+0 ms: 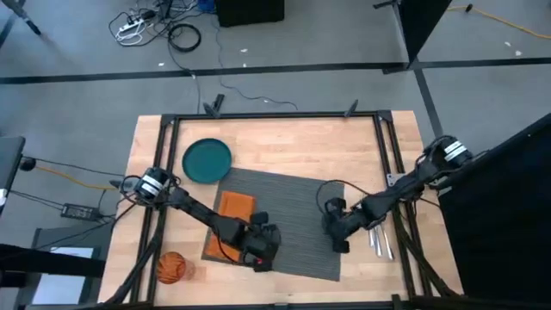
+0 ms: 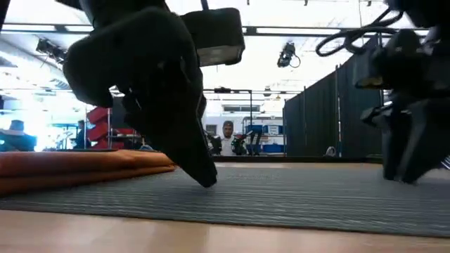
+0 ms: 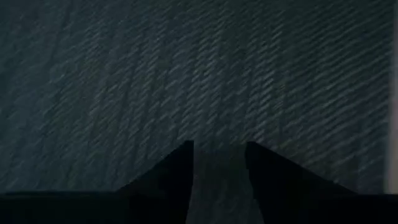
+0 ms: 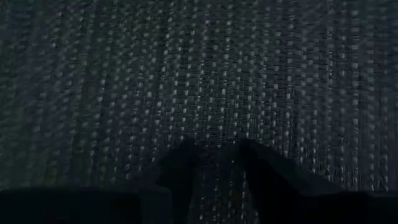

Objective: Set table place
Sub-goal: Move the orange table napkin to the bottom left side of the gray placemat

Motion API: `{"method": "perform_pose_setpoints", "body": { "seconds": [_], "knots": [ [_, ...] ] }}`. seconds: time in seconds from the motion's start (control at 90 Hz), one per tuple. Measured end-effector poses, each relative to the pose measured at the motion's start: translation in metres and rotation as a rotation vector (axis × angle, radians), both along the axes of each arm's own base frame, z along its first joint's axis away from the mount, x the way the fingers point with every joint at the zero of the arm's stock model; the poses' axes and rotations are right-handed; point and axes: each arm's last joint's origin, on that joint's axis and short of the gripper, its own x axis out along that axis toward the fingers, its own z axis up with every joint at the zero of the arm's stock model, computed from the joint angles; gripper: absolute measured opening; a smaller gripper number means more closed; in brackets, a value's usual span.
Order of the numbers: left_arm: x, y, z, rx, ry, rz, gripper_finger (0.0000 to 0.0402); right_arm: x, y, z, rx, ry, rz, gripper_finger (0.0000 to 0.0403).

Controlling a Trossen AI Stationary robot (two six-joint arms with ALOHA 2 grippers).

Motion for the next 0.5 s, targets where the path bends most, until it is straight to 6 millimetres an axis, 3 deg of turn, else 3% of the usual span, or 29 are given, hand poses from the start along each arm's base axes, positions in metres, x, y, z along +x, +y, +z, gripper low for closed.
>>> {"method": "perform_pose_setpoints", "body": {
  "seconds": [0.333,0.5],
  "knots": [
    [0.005,0.004,0.0,-0.016,-0.064,0.029,0.0131,-0.001,-0.035,0.012,-0.092,0.047,0.006,0.0113],
    [0.009,0.005,0.004,-0.023,-0.088,0.034,0.0131,-0.001,-0.043,0.015,-0.081,0.079,-0.012,0.0113]
  ]
}}
